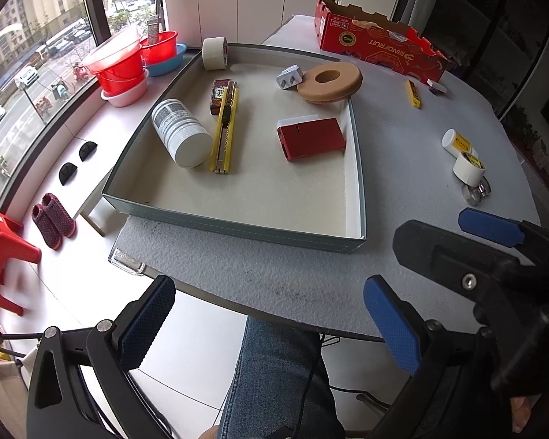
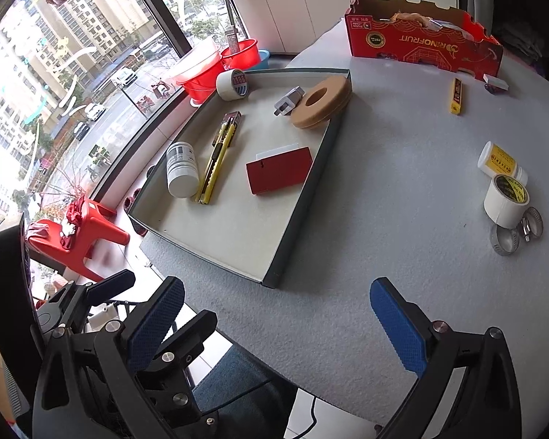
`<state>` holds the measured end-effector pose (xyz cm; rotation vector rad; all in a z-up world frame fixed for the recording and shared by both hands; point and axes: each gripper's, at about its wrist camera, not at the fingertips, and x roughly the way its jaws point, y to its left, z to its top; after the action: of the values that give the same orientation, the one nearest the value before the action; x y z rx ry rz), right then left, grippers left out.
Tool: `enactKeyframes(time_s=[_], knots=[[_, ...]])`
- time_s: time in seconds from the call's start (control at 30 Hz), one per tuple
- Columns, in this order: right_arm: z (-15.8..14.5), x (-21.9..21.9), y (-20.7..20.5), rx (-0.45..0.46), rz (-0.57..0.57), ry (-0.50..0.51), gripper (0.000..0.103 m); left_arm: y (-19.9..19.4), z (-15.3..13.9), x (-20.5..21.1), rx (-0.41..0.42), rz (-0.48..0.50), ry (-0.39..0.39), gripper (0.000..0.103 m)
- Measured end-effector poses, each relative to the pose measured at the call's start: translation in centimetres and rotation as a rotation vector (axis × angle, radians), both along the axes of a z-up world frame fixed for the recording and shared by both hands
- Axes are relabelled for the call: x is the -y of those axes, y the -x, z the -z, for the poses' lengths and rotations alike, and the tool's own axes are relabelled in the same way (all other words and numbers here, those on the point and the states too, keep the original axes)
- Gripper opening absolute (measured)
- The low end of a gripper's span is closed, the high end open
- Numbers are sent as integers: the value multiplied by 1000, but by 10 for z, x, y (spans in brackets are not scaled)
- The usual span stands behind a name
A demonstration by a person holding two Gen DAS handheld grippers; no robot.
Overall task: Organize rigid objects
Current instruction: 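Move both grippers from the tray toward the tape roll and clamps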
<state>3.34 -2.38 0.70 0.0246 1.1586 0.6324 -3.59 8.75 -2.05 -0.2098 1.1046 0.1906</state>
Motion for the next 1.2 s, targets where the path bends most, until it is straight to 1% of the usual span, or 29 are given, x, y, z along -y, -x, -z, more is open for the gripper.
enactKeyframes(time_s=[0.13,0.27,0.4,0.57,0.73,0.87,1.0,1.07,1.13,1.2], knots=[[7,17,1,-30,42,-25,102,-1,-1,17,-9,46,-27,103],[14,40,2,-41,90,-37,102,-3,-2,39,-19,107,-65,103],[24,64,4,-62,128,-38,102,-7,3,59,-44,157,-75,103],[38,100,8,-97,207,-56,102,-14,10,85,-76,217,-112,103],[48,142,10,-120,298,-58,102,-27,8,106,-80,268,-110,103],[53,179,15,-119,386,-45,102,-49,6,123,-93,299,-94,103],[60,217,14,-145,492,-69,102,-79,2,145,-86,311,-81,103],[59,231,14,-143,516,-83,102,-94,-3,155,-68,319,-81,103],[57,241,13,-134,537,-67,102,-111,-5,163,-56,315,-86,103],[56,248,12,-119,549,-48,102,-130,-4,169,-57,296,-68,103]])
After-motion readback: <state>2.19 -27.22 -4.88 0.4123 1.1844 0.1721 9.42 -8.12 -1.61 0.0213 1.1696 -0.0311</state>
